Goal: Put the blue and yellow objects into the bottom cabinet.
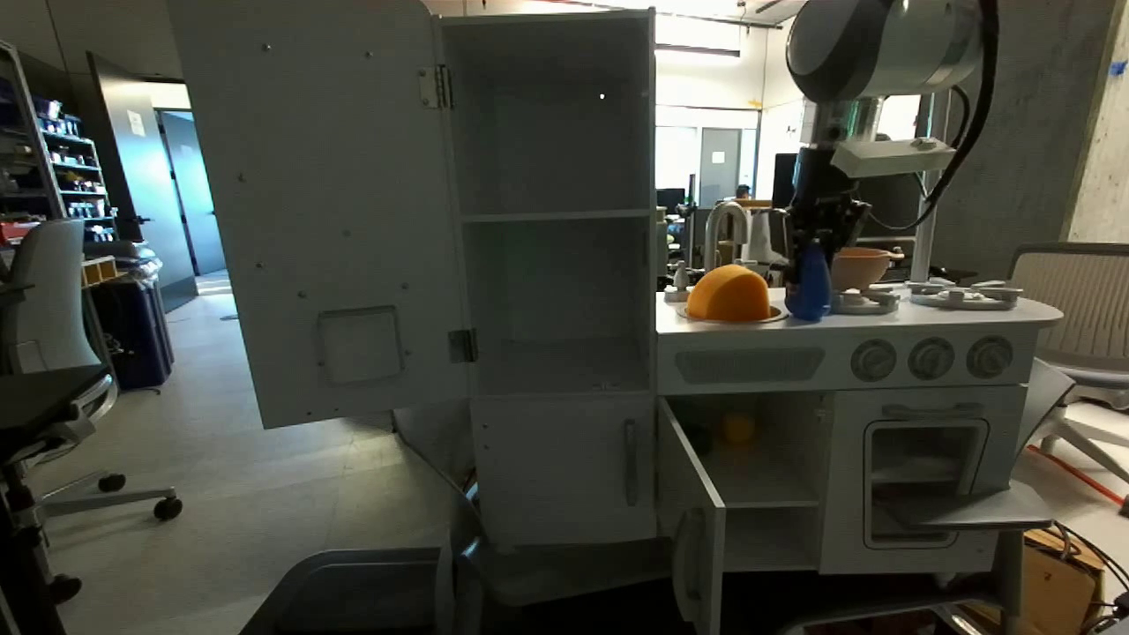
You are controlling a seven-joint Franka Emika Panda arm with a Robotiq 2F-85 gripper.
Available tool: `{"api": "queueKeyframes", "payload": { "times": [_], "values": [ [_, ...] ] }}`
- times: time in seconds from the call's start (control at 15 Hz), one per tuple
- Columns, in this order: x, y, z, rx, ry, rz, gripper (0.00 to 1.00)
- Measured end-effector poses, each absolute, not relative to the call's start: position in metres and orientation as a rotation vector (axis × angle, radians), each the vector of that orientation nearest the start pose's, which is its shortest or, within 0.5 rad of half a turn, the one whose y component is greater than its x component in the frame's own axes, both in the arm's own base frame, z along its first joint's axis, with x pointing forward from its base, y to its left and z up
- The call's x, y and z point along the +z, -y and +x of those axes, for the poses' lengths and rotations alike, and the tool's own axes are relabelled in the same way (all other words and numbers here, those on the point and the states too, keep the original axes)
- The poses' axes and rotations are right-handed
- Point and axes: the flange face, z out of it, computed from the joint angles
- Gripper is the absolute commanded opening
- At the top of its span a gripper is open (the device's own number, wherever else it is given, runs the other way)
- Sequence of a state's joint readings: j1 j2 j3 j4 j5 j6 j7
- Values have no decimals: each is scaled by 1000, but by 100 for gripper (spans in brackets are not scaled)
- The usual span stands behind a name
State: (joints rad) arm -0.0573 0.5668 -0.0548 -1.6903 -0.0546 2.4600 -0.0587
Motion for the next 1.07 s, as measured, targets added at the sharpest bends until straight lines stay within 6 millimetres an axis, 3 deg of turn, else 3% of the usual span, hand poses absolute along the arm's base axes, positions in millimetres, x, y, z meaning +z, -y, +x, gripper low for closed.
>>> {"api": "queueKeyframes", "payload": {
  "times": [0.53,0.8,1.07],
  "values": [
    [290,75,689,-270,102,-3219,23],
    [295,88,653,-129,285,-3211,23],
    [290,105,599,-26,426,-3180,23]
  ]
}}
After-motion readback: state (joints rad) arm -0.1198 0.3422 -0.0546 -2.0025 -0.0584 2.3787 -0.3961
